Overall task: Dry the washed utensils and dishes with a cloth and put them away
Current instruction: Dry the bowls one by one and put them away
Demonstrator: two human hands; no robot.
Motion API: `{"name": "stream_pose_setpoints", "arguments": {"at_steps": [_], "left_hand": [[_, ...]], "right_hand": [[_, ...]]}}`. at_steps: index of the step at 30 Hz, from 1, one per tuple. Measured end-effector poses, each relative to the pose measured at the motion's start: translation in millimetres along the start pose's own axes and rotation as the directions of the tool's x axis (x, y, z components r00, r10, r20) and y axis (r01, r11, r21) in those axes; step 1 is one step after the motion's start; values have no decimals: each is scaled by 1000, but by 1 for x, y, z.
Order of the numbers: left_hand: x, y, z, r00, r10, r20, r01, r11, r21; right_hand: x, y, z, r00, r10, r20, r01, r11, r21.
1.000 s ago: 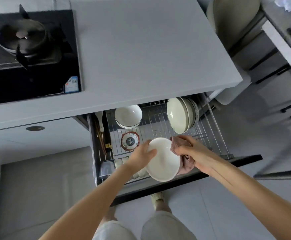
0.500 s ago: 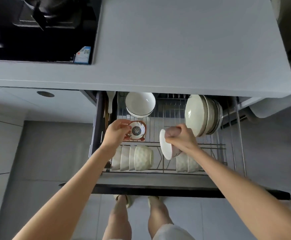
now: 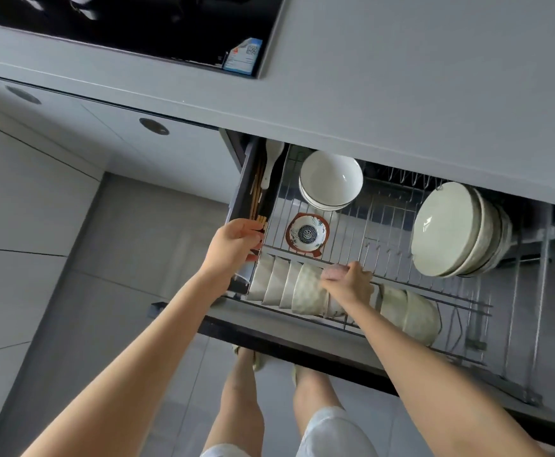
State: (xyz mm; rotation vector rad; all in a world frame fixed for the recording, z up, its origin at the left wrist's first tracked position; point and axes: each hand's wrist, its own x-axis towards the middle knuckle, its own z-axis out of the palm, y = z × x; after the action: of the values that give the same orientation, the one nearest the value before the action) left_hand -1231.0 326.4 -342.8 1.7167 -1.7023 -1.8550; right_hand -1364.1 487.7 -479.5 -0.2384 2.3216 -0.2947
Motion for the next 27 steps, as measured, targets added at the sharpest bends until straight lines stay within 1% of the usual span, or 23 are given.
{"name": "stream_pose_setpoints", "arguments": {"at_steps": [2, 5, 7, 9, 11, 14, 16, 18, 21, 24, 25, 27], "left_hand": [[-2, -6, -9, 998, -41, -43, 40, 999, -36], [-7, -14, -25, 991, -91, -99, 82, 992, -96], [-12, -17, -34, 987, -113, -116, 98, 987, -125], [-19, -21, -48, 983, -129, -132, 109, 982, -152], [-28, -23, -63, 980, -131, -148, 102, 976, -190], [-45, -25, -93, 978, -122, -170, 72, 960, -270], [-57, -24, -119, 975, -112, -192, 49, 951, -306], [-71, -25, -157, 962, -104, -251, 8, 935, -355], [-99, -31, -225, 933, -109, -344, -54, 900, -433], [-129, -49, -307, 886, -141, -441, -103, 869, -484], [-141, -61, -343, 858, -156, -489, -127, 858, -498], [-163, -84, -407, 802, -184, -569, -174, 838, -517]], "right_hand": [[3, 5, 6, 999, 46, 19, -47, 996, 73], [12, 14, 12, 997, 22, 76, -30, 994, 106], [-1, 8, -4, 997, 14, 80, -25, 991, 129], [-27, -11, -26, 997, -64, 54, 57, 992, 113], [-52, -30, -41, 977, -213, 27, 209, 973, 97], [-99, -77, -59, 897, -434, 81, 418, 894, 159], [-131, -117, -65, 837, -530, 139, 501, 842, 200], [-167, -164, -61, 769, -614, 176, 582, 787, 203], [-221, -234, -39, 668, -703, 244, 639, 710, 296], [-284, -303, -2, 539, -789, 294, 707, 614, 352], [-311, -328, 17, 493, -811, 317, 718, 584, 378], [-356, -371, 53, 433, -823, 368, 711, 563, 422]]}}
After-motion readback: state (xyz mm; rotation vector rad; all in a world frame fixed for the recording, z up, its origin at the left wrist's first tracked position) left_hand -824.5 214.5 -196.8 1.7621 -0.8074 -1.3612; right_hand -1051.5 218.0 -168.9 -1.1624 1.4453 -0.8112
